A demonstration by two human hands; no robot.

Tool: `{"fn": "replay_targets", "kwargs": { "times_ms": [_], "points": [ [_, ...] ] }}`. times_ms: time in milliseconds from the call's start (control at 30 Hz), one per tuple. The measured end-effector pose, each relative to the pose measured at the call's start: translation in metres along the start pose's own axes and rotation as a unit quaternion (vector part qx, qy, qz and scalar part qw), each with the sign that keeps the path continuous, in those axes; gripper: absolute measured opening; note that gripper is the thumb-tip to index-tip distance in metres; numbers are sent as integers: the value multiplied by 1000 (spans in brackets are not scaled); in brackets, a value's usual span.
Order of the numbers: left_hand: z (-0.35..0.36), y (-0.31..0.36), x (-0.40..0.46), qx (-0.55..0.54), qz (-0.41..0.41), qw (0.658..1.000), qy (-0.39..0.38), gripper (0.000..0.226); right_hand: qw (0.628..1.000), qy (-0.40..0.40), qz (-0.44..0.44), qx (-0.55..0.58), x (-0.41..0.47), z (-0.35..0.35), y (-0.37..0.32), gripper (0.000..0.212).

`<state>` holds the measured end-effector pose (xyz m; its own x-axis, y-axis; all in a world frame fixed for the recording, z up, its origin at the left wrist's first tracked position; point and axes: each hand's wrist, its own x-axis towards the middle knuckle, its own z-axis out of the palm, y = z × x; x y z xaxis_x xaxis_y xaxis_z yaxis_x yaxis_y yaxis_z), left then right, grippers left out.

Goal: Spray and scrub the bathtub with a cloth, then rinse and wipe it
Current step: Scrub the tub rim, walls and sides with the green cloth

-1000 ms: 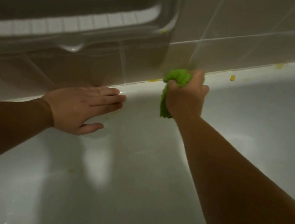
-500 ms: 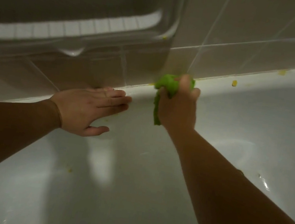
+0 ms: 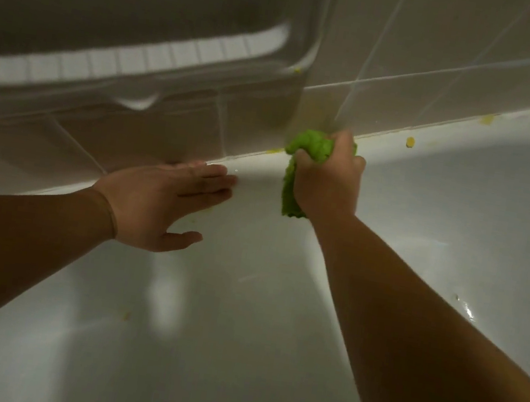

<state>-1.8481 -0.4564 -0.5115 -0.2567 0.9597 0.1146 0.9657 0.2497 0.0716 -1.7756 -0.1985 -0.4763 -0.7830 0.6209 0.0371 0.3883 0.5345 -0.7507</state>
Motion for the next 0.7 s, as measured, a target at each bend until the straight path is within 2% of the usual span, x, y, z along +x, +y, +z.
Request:
{"fn": "replay_targets", "kwargs": {
  "times_ms": [67,167,233,300,400,500,567,633,700],
  "points": [
    [1,0,0,-6,3,1000,5,77,997,-8,75,-14,19,-16,10,23],
    [3,1,4,5,8,1000,9,77,995,3,101,-15,13,-9,3,22],
    [4,2,8,12,8,1000,8,77,999,26,21,-18,-11,14,-10,15],
    [4,2,14,15,9,1000,9,77,999,9,-43,-12,-30,33,-17,12],
    [5,4,22,8,5,1000,8,75,999,-32,-30,16,-27,36,-9,26],
    [6,5,26,12,9,1000,2,73,998,-20,-53,-3,-6,13,10,20],
    [6,6,29,16,8,1000,1,74,999,4,-35,1,16,-8,26,27],
    [7,7,31,17,8,1000,1,74,999,14,33,11,41,-34,41,33],
    [8,8,34,21,11,1000,0,75,996,13,91,21,63,-53,53,29]
  ]
}}
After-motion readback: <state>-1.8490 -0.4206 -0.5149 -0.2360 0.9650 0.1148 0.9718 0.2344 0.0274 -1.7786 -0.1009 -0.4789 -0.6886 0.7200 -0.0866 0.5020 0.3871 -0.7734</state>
